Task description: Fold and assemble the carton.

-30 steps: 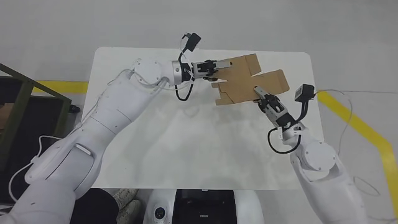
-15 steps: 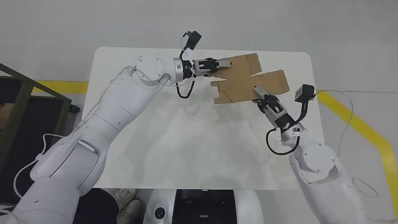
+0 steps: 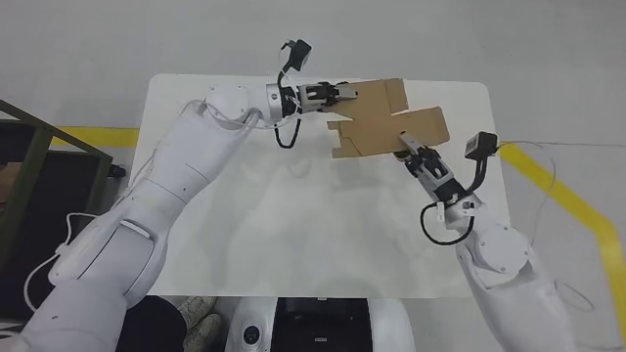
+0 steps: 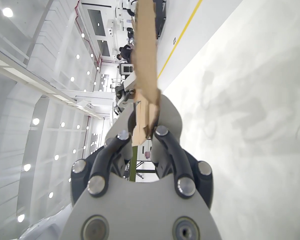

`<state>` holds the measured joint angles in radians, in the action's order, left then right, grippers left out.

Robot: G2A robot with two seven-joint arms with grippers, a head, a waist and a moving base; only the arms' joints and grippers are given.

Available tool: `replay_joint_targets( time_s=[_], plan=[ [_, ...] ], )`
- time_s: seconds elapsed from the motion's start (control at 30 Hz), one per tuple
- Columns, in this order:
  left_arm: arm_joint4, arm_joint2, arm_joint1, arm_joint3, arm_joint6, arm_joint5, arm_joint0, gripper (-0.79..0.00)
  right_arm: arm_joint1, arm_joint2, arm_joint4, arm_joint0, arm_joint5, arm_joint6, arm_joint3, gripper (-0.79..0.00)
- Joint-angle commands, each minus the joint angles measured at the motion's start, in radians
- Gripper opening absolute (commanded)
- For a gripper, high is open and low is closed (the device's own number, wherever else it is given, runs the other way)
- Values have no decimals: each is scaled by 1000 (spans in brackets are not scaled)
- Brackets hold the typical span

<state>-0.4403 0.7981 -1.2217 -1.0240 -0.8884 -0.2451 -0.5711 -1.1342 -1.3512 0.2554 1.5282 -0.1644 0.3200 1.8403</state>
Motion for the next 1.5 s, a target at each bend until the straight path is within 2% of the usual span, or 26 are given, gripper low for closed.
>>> replay_joint_targets(
  time_s=[0.0, 0.07, 0.2, 0.27, 0.47, 0.53, 0.63, 0.77, 1.1, 1.2, 1.47],
  plan=[
    [14, 23, 8, -1, -19, 2, 1, -785, 3, -25, 38, -8, -61, 71, -40, 0],
    [35, 49, 19, -2, -41, 5, 2, -785, 8, -51, 97, -24, -116, 178, -106, 0],
    [67, 101, 41, -10, -101, 14, 1, -785, 18, -75, 98, -85, -168, 359, -214, 0],
    [90, 121, 52, -16, -139, 15, 0, -785, 24, -68, 29, -124, -215, 460, -255, 0],
    [112, 157, 73, -26, -252, 24, -20, -785, 31, -41, 27, -237, -356, 669, -386, 0],
    [97, 165, 76, -30, -281, 20, -31, -785, 34, -24, 34, -286, -403, 780, -422, 0],
    [64, 178, 79, -38, -313, 12, -46, -785, 37, -7, 60, -363, -415, 880, -491, 0],
    [37, 191, 82, -56, -328, 7, -61, -785, 33, 12, 127, -429, -386, 899, -557, 0],
    [59, 179, 79, -114, -292, 6, -90, -785, 33, 12, 127, -429, -386, 899, -557, 0],
    [63, 167, 74, -118, -287, 6, -94, -785, 31, 24, 130, -417, -366, 858, -549, 0],
    [68, 146, 64, -106, -273, -5, -89, -785, 26, 82, 170, -436, -395, 929, -555, 0]
  ],
)
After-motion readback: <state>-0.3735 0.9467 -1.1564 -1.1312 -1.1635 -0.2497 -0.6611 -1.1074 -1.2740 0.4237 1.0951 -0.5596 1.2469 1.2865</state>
